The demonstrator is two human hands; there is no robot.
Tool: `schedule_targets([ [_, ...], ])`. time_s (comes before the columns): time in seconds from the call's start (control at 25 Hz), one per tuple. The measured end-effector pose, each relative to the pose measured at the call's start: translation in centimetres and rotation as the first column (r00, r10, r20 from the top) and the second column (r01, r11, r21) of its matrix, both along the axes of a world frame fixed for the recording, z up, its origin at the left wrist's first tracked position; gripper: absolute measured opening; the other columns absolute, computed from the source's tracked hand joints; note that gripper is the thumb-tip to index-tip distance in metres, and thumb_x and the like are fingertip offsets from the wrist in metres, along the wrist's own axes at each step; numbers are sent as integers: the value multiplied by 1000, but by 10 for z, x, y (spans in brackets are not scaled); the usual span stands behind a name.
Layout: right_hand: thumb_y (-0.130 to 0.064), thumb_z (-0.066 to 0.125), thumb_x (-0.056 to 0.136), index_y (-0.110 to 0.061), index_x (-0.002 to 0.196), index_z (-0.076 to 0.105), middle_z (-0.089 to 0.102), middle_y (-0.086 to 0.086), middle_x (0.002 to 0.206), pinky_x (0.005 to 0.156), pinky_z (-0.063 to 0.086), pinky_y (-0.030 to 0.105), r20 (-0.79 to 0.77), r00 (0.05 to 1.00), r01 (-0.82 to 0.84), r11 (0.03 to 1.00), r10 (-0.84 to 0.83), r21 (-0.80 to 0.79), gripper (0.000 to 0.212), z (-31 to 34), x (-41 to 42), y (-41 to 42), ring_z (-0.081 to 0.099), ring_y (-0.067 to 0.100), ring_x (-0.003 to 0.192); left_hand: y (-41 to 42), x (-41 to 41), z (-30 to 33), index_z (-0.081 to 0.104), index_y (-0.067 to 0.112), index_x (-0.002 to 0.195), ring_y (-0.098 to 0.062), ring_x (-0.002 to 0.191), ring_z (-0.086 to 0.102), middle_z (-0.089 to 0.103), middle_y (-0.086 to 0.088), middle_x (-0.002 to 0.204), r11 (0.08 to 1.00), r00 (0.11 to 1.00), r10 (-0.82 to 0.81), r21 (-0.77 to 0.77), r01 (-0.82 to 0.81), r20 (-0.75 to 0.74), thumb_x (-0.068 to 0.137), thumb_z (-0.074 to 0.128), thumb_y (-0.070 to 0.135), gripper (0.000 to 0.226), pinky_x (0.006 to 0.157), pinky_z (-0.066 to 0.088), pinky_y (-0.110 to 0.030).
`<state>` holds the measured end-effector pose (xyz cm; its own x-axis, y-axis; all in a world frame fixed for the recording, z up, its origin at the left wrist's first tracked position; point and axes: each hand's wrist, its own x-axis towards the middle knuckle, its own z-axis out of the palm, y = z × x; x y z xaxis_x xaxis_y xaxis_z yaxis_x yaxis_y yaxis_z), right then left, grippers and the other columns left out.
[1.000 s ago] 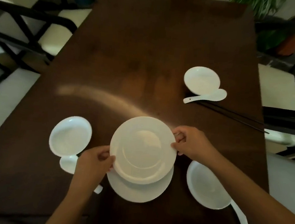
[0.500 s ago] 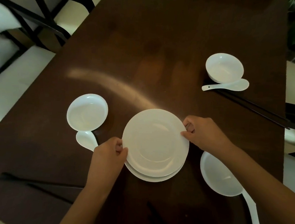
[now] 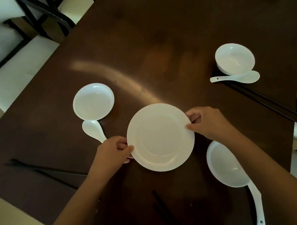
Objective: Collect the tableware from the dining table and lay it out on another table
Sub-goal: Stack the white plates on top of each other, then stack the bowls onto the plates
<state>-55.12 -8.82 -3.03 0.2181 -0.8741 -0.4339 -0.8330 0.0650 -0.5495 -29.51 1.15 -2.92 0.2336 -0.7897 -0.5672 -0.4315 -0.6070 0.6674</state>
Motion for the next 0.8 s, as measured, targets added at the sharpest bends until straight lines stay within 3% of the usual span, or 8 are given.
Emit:
schedule_targets([
  [0.16,-23,74,76,-33,89,59,63,-10,87,58,37,10,58,998,9,999,-12,50,23,0,0,1,55,-2,71,-2,1,7,62,13,92,-9,66,70,71,0,76,998,995,32,52,-27,-99,84,64,13,9,58,57,-21],
  [0.24,-24,73,76,-29,92,61,65,-8,91,61,40,13,66,998,15,999,-18,51,21,3,-2,3,57,0,74,-8,2,17,61,13,90,-15,69,68,69,-1,77,977,966,-211,50,206,148,88,58,23,11,68,56,-29],
  [0.36,-21,67,81,-15,100,64,65,3,100,74,51,31,3,996,89,984,-89,-157,20,19,-14,4,61,18,87,-40,-15,44,58,15,113,-24,87,65,67,-5,98,808,721,-354,-193,556,596,89,52,33,30,75,50,-34],
  [0.48,-18,65,81,-10,105,65,62,9,106,70,51,36,-212,972,-38,813,-106,-582,25,43,-38,-3,59,27,95,-95,-55,69,45,16,133,-27,102,61,61,-8,122,508,584,-414,-356,785,698,89,52,33,48,83,49,-36],
  [0.56,-20,66,82,-11,110,63,62,10,111,71,52,35,-247,951,-21,755,-187,-655,30,53,-57,-18,59,27,99,-134,-83,73,36,19,138,-24,111,55,55,-6,129,350,451,-463,-310,884,763,91,48,36,52,93,43,-36],
  [0.68,-25,62,85,-15,122,56,56,9,123,78,52,36,-265,909,81,762,-320,-642,38,56,-86,-55,53,25,109,-198,-124,66,27,22,141,-23,124,45,45,-5,139,228,193,-423,-102,968,885,94,40,39,52,106,31,-41],
  [0.76,-28,61,86,-16,125,52,54,8,125,81,51,35,-317,878,86,771,-358,-631,41,53,-101,-86,52,25,110,-235,-153,59,30,21,137,-26,121,47,46,-7,134,160,27,-385,38,986,922,94,39,39,48,105,30,-45],
  [0.8,-29,60,87,-16,126,51,54,9,126,82,50,35,-322,870,109,782,-374,-614,43,50,-107,-101,52,25,111,-251,-166,55,34,19,134,-28,116,50,49,-8,129,156,6,-378,57,986,926,93,39,38,46,100,32,-45],
])
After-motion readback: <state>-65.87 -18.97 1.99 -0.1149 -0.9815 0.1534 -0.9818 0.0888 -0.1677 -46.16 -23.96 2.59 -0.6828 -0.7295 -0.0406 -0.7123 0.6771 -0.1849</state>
